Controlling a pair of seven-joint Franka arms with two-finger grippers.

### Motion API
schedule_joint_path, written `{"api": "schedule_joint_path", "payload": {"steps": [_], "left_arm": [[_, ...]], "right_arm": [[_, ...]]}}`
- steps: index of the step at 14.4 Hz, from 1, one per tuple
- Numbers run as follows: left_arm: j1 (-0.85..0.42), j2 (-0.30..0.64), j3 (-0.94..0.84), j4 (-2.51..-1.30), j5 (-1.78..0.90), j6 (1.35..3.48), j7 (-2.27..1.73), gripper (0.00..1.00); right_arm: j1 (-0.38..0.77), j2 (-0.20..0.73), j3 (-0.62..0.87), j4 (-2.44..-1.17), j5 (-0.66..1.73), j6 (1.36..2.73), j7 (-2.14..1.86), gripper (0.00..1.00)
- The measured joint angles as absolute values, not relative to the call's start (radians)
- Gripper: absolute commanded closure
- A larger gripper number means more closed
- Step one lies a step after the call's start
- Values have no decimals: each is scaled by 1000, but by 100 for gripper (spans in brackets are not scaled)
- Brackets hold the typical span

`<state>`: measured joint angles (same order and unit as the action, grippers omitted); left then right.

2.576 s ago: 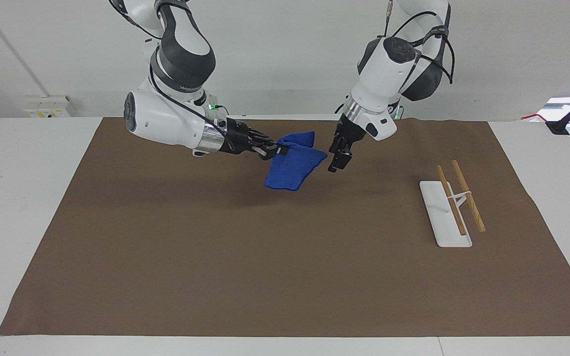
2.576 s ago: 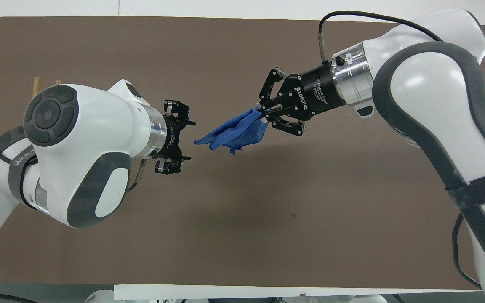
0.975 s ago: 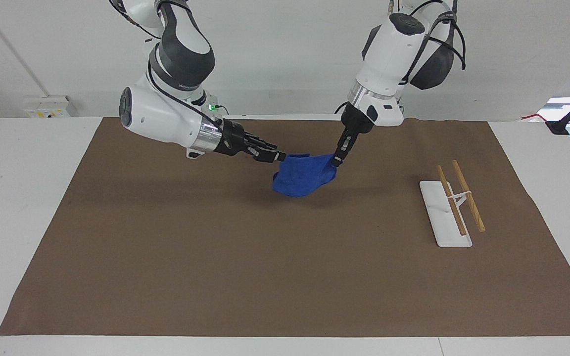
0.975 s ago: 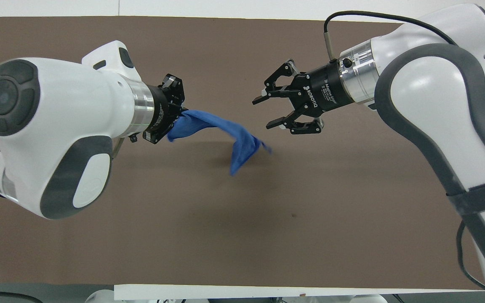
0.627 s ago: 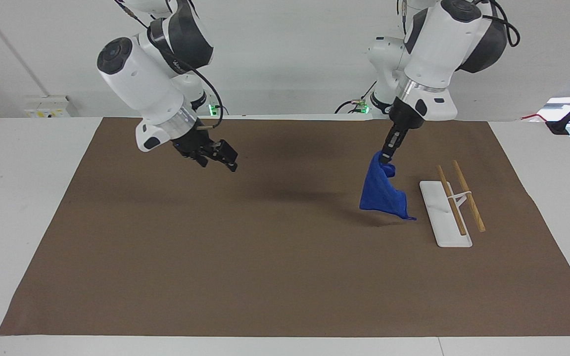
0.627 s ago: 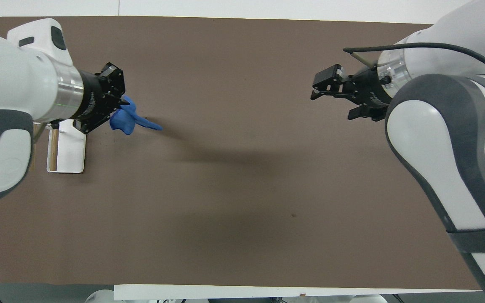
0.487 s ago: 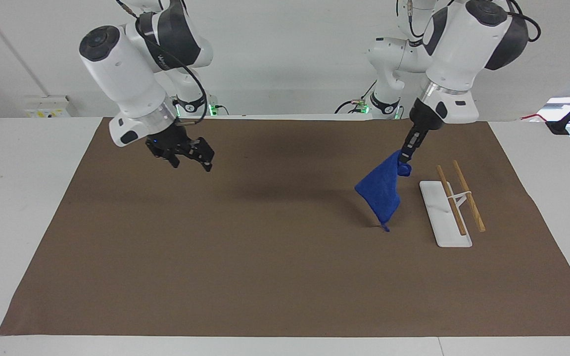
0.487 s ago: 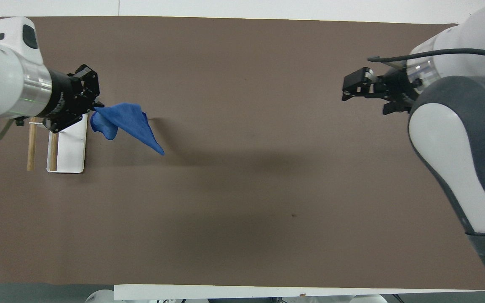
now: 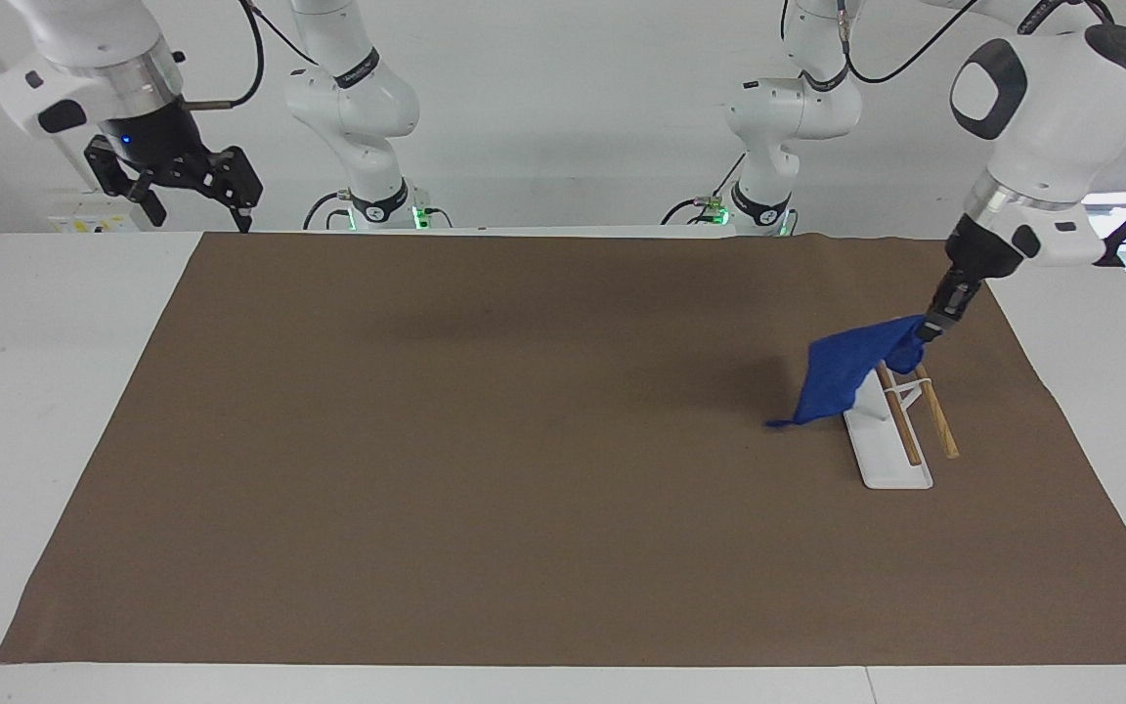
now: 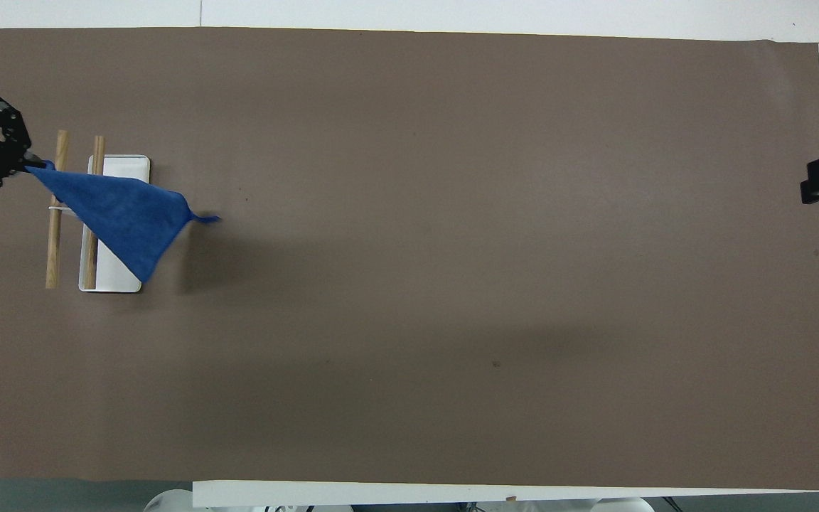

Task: Right arm passes towel to left arm to hang
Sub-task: 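Drape the towel over the wooden rods with the left gripper, then release the towel and retract the left gripper out of view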

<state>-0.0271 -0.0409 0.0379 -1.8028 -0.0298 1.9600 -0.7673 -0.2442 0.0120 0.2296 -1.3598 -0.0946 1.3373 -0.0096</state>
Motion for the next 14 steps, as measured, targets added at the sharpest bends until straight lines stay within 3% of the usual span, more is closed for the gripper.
{"api": "schedule_joint_path", "payload": {"steps": [4, 7, 10, 13, 14], "left_arm": [[165, -41, 41, -1871, -29, 2042, -532, 100], [179, -40, 35, -1938, -29, 2131, -510, 100], [178, -28, 29, -1989, -29, 2206, -509, 100], [196, 4, 31, -1998, -28, 2240, -472, 100], [211, 13, 32, -2001, -28, 2244, -448, 92]], "right_arm": [[-247, 20, 236, -1382, -99, 1336, -49, 0], [-185, 3, 197, -1407, -103, 1332, -51, 0], [-19, -30, 12, -1430, -104, 1332, -51, 0], [-16, -39, -21, -1449, -104, 1332, -55, 0], [-19, -39, -13, -1452, -104, 1331, -55, 0]]}}
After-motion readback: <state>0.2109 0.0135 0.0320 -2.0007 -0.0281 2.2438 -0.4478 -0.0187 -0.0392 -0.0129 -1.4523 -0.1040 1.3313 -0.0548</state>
